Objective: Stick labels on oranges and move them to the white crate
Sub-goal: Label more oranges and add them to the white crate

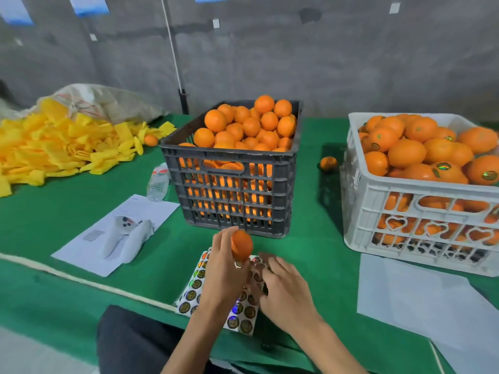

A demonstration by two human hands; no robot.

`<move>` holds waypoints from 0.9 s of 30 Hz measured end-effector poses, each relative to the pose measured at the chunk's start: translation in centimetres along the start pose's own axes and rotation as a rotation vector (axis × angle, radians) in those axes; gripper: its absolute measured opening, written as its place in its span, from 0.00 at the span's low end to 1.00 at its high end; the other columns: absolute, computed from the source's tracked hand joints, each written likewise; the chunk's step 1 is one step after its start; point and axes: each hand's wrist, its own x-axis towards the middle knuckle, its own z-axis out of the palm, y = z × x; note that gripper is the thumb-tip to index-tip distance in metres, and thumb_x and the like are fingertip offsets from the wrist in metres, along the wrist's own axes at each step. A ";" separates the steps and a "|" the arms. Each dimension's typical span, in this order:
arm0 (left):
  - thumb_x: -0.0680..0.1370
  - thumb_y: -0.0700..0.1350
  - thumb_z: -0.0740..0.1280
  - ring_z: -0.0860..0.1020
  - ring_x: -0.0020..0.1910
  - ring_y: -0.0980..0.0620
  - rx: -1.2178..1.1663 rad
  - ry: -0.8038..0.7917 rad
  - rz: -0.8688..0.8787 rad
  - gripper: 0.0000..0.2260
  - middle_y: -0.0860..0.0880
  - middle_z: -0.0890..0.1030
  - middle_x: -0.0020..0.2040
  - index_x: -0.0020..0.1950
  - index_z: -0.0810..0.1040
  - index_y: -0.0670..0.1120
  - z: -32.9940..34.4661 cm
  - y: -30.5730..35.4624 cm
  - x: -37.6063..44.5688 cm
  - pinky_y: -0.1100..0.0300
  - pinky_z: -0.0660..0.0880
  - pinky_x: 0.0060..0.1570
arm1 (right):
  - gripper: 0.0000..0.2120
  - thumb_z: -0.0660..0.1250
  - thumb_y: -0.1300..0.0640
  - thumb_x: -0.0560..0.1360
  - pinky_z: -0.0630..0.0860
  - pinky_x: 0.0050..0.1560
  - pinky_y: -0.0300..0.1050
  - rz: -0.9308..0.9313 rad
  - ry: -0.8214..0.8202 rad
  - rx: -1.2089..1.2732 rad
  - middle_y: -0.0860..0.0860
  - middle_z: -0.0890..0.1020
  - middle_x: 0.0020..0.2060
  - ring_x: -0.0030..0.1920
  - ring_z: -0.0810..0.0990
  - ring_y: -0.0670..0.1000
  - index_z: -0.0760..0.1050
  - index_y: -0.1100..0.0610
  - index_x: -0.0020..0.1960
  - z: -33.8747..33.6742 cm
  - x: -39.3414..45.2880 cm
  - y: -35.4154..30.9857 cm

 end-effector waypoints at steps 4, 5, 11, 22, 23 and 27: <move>0.71 0.39 0.78 0.73 0.55 0.56 0.009 0.026 -0.051 0.35 0.57 0.67 0.67 0.70 0.65 0.60 -1.5 -1.5 0.0 0.76 0.66 0.46 | 0.35 0.48 0.29 0.79 0.48 0.79 0.47 -0.050 -0.187 -0.001 0.46 0.62 0.79 0.79 0.57 0.50 0.68 0.49 0.77 1.7 0.4 -0.6; 0.71 0.39 0.78 0.74 0.55 0.56 0.008 0.022 -0.046 0.35 0.57 0.68 0.67 0.71 0.66 0.60 -1.4 -1.4 0.0 0.75 0.66 0.46 | 0.35 0.48 0.29 0.79 0.44 0.78 0.46 -0.033 -0.212 0.013 0.46 0.57 0.81 0.81 0.53 0.49 0.66 0.48 0.78 1.8 0.3 0.2; 0.73 0.45 0.78 0.75 0.54 0.65 -0.094 -0.040 0.020 0.33 0.61 0.67 0.64 0.71 0.65 0.61 2.8 1.4 1.4 0.77 0.69 0.44 | 0.28 0.51 0.36 0.83 0.46 0.79 0.46 0.088 -0.230 -0.014 0.45 0.55 0.82 0.81 0.52 0.49 0.60 0.44 0.80 -1.0 -2.4 9.0; 0.78 0.48 0.72 0.73 0.55 0.64 -0.255 -0.280 -0.079 0.31 0.56 0.65 0.68 0.75 0.59 0.56 13.4 5.6 2.5 0.73 0.70 0.50 | 0.40 0.54 0.29 0.79 0.48 0.78 0.40 0.205 -0.222 0.059 0.47 0.57 0.81 0.80 0.55 0.47 0.55 0.53 0.82 -3.2 -3.3 16.5; 0.79 0.48 0.71 0.72 0.56 0.62 -0.244 -0.290 -0.064 0.31 0.55 0.63 0.69 0.76 0.57 0.57 13.6 5.3 3.0 0.68 0.72 0.54 | 0.40 0.54 0.29 0.79 0.48 0.78 0.39 0.209 -0.201 0.070 0.47 0.57 0.81 0.80 0.56 0.47 0.55 0.53 0.82 -3.0 -3.2 16.7; 0.81 0.47 0.69 0.71 0.64 0.52 -0.171 -0.326 0.024 0.31 0.53 0.59 0.73 0.78 0.55 0.52 13.8 4.8 3.5 0.52 0.74 0.65 | 0.36 0.56 0.32 0.80 0.50 0.75 0.36 0.199 -0.124 0.086 0.47 0.65 0.78 0.77 0.62 0.47 0.63 0.53 0.80 -2.5 -2.8 16.9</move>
